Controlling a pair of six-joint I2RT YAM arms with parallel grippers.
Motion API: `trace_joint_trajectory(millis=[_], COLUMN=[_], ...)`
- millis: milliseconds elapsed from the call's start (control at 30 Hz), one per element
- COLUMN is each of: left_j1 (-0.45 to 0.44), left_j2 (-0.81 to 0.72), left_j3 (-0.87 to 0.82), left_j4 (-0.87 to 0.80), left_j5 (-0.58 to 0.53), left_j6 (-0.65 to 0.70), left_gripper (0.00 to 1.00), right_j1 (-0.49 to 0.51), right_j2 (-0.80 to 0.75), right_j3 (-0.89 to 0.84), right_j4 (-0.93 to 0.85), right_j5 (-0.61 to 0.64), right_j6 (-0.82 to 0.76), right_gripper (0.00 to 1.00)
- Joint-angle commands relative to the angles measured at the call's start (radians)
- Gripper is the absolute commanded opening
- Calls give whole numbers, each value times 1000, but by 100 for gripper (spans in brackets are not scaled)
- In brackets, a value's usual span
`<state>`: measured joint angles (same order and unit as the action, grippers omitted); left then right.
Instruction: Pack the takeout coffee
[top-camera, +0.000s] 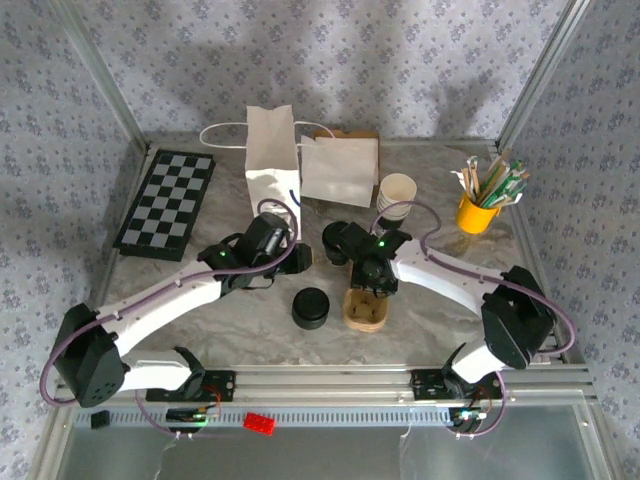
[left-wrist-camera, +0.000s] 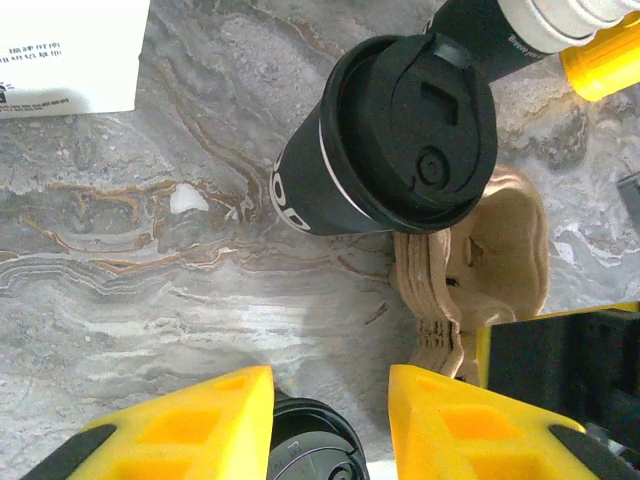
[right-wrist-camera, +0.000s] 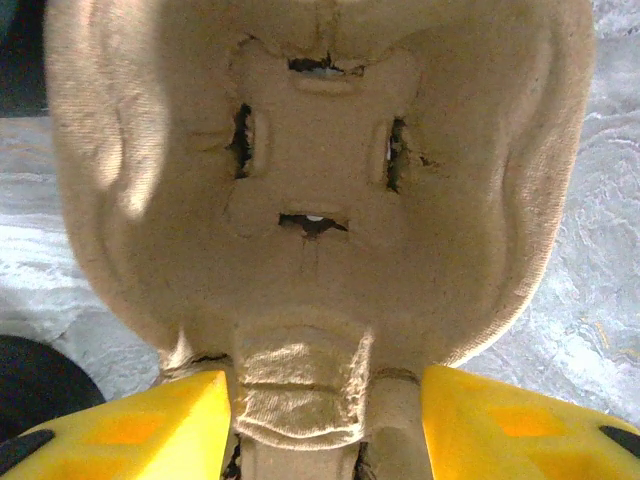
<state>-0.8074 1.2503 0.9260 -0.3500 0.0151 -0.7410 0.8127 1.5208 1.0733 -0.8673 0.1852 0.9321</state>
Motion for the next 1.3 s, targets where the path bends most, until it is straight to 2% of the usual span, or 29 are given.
trace_joint_trajectory(millis=[0,167,600,700,867,1067,1267], left_j1=[-8,-7,-8,-8,-9,-8,-11], left_j2=[-40,-42,-42,-47,-52,-62,-74], left_j3=[-12,-13,0,-2,3,10,7], left_j4=[-26,-24,-47,-48,-59,-70,-76], left_j5=[-25,-30,-38,-38,-40,-32,-32], left_j6=[19,25,40,38,39,37,35], left_gripper=[36,37,39,39,40,40,40], right_j1=[25,26,16,13,14,-1,-34], right_j2=[16,42,68,65,36,-33,-81], right_j3=[49,55,56,50,56,81,109], right_j4=[-43,-32,-55,-38,-49,-109,-157], right_j5=[63,39,29,23,29,51,-1], right_j6=[65,68,58,48,21,-32,-137], right_gripper=[52,46,45,41,36,36,36])
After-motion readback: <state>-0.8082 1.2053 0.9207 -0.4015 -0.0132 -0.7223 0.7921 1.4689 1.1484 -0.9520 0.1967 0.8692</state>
